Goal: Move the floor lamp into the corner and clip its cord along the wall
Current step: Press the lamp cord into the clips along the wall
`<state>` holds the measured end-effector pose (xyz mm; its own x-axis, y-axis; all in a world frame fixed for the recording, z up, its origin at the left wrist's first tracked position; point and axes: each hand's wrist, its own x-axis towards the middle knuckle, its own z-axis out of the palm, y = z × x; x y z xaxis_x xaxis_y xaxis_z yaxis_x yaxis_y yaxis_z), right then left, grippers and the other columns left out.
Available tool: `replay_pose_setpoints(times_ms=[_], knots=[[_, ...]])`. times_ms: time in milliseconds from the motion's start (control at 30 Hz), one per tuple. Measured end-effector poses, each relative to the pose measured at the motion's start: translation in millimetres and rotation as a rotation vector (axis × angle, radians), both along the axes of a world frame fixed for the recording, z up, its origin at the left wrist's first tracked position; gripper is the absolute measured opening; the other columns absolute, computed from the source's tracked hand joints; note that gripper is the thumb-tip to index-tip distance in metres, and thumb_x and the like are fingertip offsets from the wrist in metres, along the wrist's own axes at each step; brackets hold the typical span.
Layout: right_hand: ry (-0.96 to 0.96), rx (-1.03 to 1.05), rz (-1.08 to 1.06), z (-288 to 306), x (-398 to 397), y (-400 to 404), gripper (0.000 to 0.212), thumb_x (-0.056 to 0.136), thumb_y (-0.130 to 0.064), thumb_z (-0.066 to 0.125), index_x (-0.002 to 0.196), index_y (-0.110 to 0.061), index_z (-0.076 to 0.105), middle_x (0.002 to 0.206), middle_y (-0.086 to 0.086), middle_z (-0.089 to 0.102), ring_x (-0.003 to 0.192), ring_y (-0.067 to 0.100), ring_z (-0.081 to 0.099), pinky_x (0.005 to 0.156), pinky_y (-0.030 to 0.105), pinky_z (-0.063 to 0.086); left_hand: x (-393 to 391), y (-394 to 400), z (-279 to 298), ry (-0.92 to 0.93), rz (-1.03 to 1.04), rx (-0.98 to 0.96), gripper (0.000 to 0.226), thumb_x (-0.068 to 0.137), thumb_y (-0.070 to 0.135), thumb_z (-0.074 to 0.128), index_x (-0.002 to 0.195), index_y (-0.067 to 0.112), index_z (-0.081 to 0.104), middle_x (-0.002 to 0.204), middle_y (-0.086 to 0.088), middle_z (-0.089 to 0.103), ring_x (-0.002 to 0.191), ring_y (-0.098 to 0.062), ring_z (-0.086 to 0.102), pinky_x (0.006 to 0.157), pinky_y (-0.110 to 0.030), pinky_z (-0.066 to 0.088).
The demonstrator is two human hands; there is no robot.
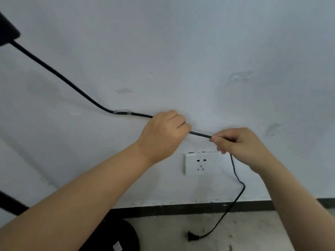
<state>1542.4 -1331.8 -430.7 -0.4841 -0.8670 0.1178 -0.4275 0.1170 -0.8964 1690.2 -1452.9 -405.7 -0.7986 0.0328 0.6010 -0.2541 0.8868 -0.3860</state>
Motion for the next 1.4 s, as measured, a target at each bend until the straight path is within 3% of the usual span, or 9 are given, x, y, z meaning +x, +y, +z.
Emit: replay_pose_setpoints(times_ms=[200,400,700,833,1033,1133,1267,1333,1400], knots=[[0.176,-0.114,-0.201,27,-32,36,0.022,0.073,-0.028,0.068,0.053,-0.024,0.061,0.047,-0.006,0.052,0.040,-0.001,0.048,0.046,0.006,0.039,-27,12,9,0.006,-0.147,0.029,0.015,0.058,-0.014,0.070,0.068,-0.003,0.069,0.059,-0.016,0.067,0.048,-0.027,0.059,0.040,-0.029,0.050],[0.493,-0.107,-0.207,63,-52,37,0.020,0.077,-0.028,0.065,0.061,-0.017,0.058,0.048,-0.010,0.048,0.046,0.001,0.049,0.047,0.004,0.035,-55,32,26,0.056,-0.039,0.036,0.025,0.050,-0.020,0.074,0.067,-0.004,0.068,0.059,-0.018,0.067,0.046,-0.027,0.058,0.039,-0.027,0.047],[0.816,-0.124,-0.164,98,-64,28,0.017,0.084,-0.017,0.052,0.085,-0.008,0.067,0.079,0.007,0.065,0.078,0.024,0.056,0.070,0.030,0.044,-77,50,52,0.084,0.254,0.234,0.025,0.050,-0.014,0.081,0.065,-0.003,0.064,0.055,-0.018,0.065,0.043,-0.029,0.061,0.032,-0.026,0.046],[0.889,-0.047,-0.179,112,-60,25,0.019,0.086,-0.021,0.049,0.087,-0.010,0.065,0.091,0.013,0.068,0.086,0.033,0.060,0.072,0.033,0.047,-82,55,63,0.138,0.267,0.276,0.024,0.061,-0.004,0.081,0.068,-0.005,0.057,0.050,-0.019,0.061,0.036,-0.030,0.055,0.034,-0.022,0.034],[0.916,0.012,-0.186,126,-57,24,0.017,0.085,-0.018,0.051,0.089,-0.008,0.064,0.094,0.014,0.068,0.086,0.034,0.061,0.071,0.035,0.049,-94,56,67,0.168,0.248,0.306,0.013,0.090,0.014,0.051,0.099,0.006,0.048,0.088,-0.014,0.063,0.065,-0.023,0.036,0.040,-0.022,0.009],[0.917,-0.024,-0.192,133,-57,21,0.015,0.084,-0.017,0.053,0.088,-0.007,0.064,0.093,0.014,0.067,0.085,0.034,0.061,0.069,0.034,0.047,-94,58,74,0.130,0.241,0.267,0.014,0.083,0.007,0.062,0.095,0.002,0.057,0.079,-0.018,0.066,0.059,-0.026,0.046,0.041,-0.019,0.016],[0.913,-0.077,-0.188,134,-65,19,0.015,0.083,-0.020,0.056,0.083,-0.006,0.061,0.088,0.011,0.065,0.084,0.031,0.059,0.070,0.034,0.046,-87,57,78,0.030,0.199,0.112,0.026,0.051,-0.008,0.083,0.070,-0.002,0.067,0.056,-0.016,0.065,0.041,-0.028,0.060,0.031,-0.020,0.036],[0.883,-0.153,-0.178,129,-73,21,0.016,0.083,-0.022,0.058,0.078,-0.007,0.061,0.078,0.006,0.056,0.080,0.025,0.055,0.068,0.031,0.041,-83,54,77,0.024,0.149,0.107,0.004,0.067,0.000,0.070,0.071,0.000,0.069,0.058,-0.014,0.067,0.045,-0.027,0.062,0.030,-0.022,0.044],[0.863,-0.262,-0.155,120,-80,23,0.016,0.082,-0.019,0.060,0.078,-0.005,0.063,0.075,0.003,0.050,0.075,0.021,0.050,0.068,0.030,0.037,-80,50,78,0.047,0.112,0.120,0.028,0.076,0.013,0.045,0.075,0.002,0.071,0.063,-0.013,0.069,0.049,-0.026,0.064,0.031,-0.023,0.046]])
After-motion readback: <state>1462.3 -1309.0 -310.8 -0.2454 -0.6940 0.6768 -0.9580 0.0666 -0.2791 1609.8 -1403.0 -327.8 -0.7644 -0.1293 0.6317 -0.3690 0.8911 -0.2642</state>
